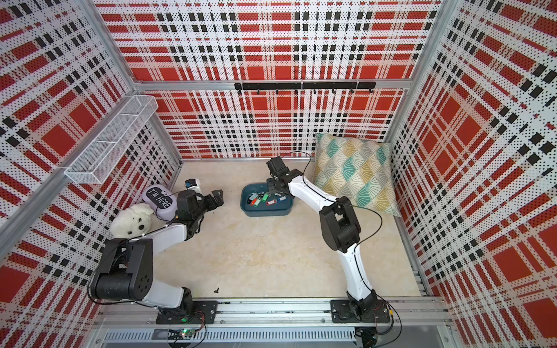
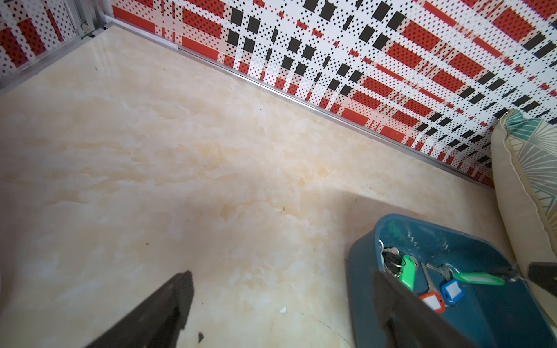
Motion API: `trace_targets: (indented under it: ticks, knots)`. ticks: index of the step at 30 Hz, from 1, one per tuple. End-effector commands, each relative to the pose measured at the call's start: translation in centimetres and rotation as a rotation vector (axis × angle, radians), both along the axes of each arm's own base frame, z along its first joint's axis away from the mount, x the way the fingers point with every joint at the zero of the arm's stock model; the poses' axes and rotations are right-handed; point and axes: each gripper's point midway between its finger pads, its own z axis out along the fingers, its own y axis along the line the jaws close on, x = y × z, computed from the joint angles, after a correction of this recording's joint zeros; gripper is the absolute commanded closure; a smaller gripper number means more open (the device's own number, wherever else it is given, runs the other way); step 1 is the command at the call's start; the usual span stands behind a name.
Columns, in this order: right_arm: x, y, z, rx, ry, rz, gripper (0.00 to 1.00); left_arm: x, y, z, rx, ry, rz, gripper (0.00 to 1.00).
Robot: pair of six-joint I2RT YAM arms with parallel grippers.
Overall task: Take the keys out of the storage box
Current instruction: Pick up the key from the storage box, then place the key at the center of the board.
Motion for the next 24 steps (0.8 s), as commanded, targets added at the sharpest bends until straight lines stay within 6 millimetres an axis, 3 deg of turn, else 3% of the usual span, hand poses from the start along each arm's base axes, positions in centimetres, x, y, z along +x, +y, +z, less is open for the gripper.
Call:
trace_targets:
  ticks: [1, 5, 11, 14, 17, 24]
  knots:
    - [-1.7, 1.0, 5.3, 0.066, -0.092, 0.07, 1.0, 0.0, -0.1, 0.2, -0.003, -0.017, -0.018, 0.01]
    - [-5.6, 1.3, 7.6, 0.075, -0.121, 0.146, 1.0, -0.4, -0.8, 1.4, -0.016, -0.059, -0.046, 0.01]
    - [-13.1, 1.1, 6.9, 0.109, -0.084, 0.249, 1.0, -1.0, -3.0, 4.0, 0.001, -0.14, -0.087, 0.01]
    - [-15.5, 0.2, 4.8, 0.121, -0.037, 0.246, 1.0, -1.4, -3.9, 5.1, 0.018, -0.172, -0.09, 0.01]
    - [-16.4, -0.6, 1.6, 0.107, 0.022, 0.226, 1.0, -1.8, -5.3, 6.3, 0.026, -0.203, -0.106, 0.01]
    - [-16.3, -1.5, -4.4, 0.018, 0.091, 0.196, 1.0, -2.4, -10.0, 7.8, 0.034, -0.239, -0.179, 0.01]
